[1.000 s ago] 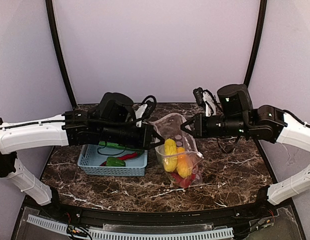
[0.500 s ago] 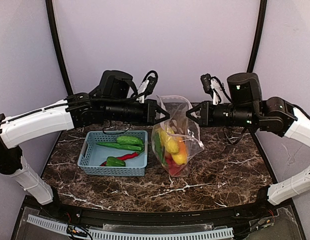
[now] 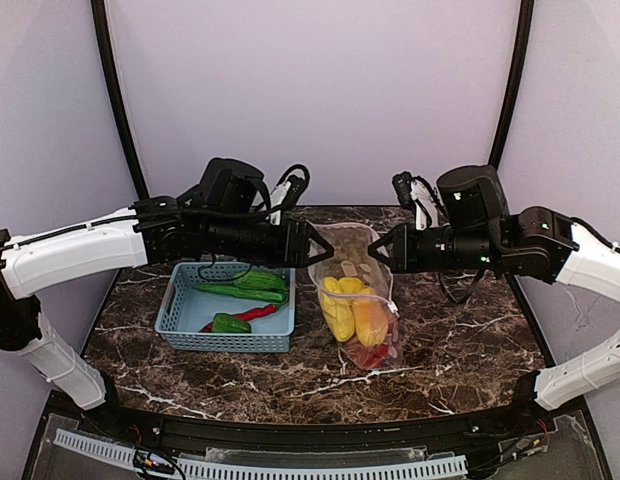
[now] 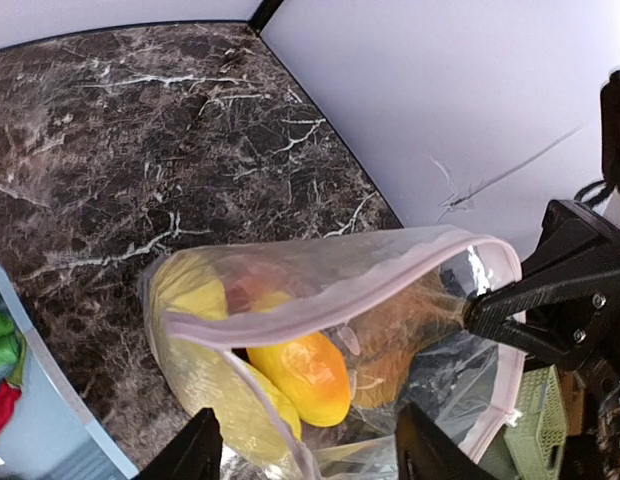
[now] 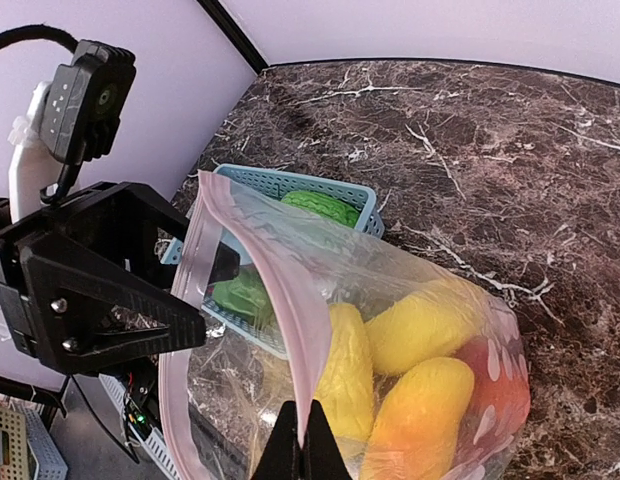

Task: Place the food in the zip-top bag and seal the zipper
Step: Pick up the zipper food storage bag at the center of the board, then adjust the fake vegetable in the bin, then pick up the fake vegetable from the bin, then place the fake vegetable in the zipper food storage bag.

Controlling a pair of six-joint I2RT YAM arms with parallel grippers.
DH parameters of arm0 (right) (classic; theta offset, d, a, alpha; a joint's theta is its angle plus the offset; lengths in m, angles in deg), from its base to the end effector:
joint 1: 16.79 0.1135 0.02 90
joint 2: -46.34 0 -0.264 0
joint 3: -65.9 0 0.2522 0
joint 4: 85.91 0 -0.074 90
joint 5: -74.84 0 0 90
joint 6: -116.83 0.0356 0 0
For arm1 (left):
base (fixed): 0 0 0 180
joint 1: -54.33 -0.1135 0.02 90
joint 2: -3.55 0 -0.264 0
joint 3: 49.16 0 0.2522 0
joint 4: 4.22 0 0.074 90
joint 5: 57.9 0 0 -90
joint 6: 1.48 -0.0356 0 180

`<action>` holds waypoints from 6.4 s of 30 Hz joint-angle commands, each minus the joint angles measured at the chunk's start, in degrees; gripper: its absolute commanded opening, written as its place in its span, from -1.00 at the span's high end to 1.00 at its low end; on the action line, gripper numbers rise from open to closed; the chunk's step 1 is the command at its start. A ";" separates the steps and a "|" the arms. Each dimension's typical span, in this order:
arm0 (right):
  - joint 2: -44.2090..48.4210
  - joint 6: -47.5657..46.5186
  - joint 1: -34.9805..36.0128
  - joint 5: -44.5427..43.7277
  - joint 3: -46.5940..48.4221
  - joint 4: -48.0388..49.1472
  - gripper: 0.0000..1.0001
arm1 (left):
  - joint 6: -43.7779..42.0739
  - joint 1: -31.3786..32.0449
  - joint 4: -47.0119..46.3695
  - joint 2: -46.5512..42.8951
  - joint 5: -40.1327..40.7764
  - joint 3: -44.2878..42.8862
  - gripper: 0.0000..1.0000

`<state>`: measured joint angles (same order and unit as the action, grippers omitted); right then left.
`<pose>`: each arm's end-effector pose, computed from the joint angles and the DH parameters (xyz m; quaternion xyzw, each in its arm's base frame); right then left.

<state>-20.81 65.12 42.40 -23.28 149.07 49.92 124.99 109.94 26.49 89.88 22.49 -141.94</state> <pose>0.1355 0.2175 0.3748 -0.1194 0.8481 0.3453 0.3837 0.1946 -0.2948 0.3605 0.1840 0.8177 -0.4381 0.3248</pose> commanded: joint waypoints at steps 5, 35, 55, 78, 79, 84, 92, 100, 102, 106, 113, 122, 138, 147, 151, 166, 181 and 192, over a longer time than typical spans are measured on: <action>1.42 0.67 -0.29 0.21 -1.09 2.80 1.00 | -4.69 -5.71 8.95 -8.98 0.73 4.68 -0.71; 3.20 0.08 -0.67 -0.74 -1.98 2.34 1.00 | -52.53 -27.95 0.74 5.93 -1.37 21.30 -0.70; 4.34 0.13 -1.06 -0.94 -2.48 1.63 1.00 | -56.03 -29.05 -6.32 15.42 -0.22 19.45 -0.76; 3.53 -0.18 -1.10 0.03 -2.44 2.21 1.00 | -51.08 -28.98 7.14 4.85 -7.76 22.73 -0.61; 3.30 -0.21 -1.14 0.29 -2.36 2.51 1.00 | -51.07 -28.98 6.78 4.50 -5.63 22.96 -0.61; 1.80 -0.37 -1.13 1.56 -1.46 2.99 1.00 | -52.03 -28.98 4.44 6.10 -1.75 21.73 -0.63; 2.85 -0.06 -1.13 0.76 -2.08 2.73 1.00 | -52.74 -28.92 6.04 13.16 -2.76 18.48 -0.38; 2.31 0.16 -1.12 0.92 -2.17 2.83 1.00 | -53.45 -28.81 7.02 15.35 -0.62 18.69 -0.16; 2.34 0.16 -1.15 1.02 -2.12 2.84 1.00 | -53.66 -28.62 7.34 15.62 0.05 18.73 -0.04; 3.10 0.15 -1.11 0.62 -2.36 2.82 1.00 | -53.88 -28.34 8.69 14.86 0.22 18.53 0.37; 5.24 0.42 -1.12 0.15 -3.59 2.82 1.00 | -52.77 -28.28 8.43 8.39 -2.28 19.97 0.49; 5.38 0.24 -1.17 0.11 -3.35 2.84 1.00 | -52.14 -28.37 8.88 -3.36 -1.35 23.52 0.50; 3.11 -0.03 -1.15 1.60 -1.32 3.11 1.00 | -39.19 -27.39 0.87 -23.46 -15.63 20.69 0.50; 0.11 0.06 -1.17 4.43 0.11 4.59 1.00 | -31.45 -14.59 -11.07 -24.50 -16.61 11.76 0.51; -0.31 0.32 -1.18 4.96 0.38 5.05 1.00 | -28.69 -9.82 -20.39 -23.02 -16.59 9.05 0.54; 0.29 0.56 -1.17 4.52 1.30 5.10 1.00 | -25.20 2.45 -46.09 -11.85 -13.30 8.98 0.55; 3.75 2.56 -1.30 4.07 1.54 5.10 1.00 | -28.33 3.36 -46.47 -6.33 -12.34 17.58 0.58; 4.07 2.57 -1.32 4.37 1.65 4.95 1.00 | -35.98 3.36 -37.58 -3.55 -8.19 18.10 0.46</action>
<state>-18.41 67.02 41.42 -18.78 148.68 51.54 92.60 113.07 -15.21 86.12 12.19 -125.00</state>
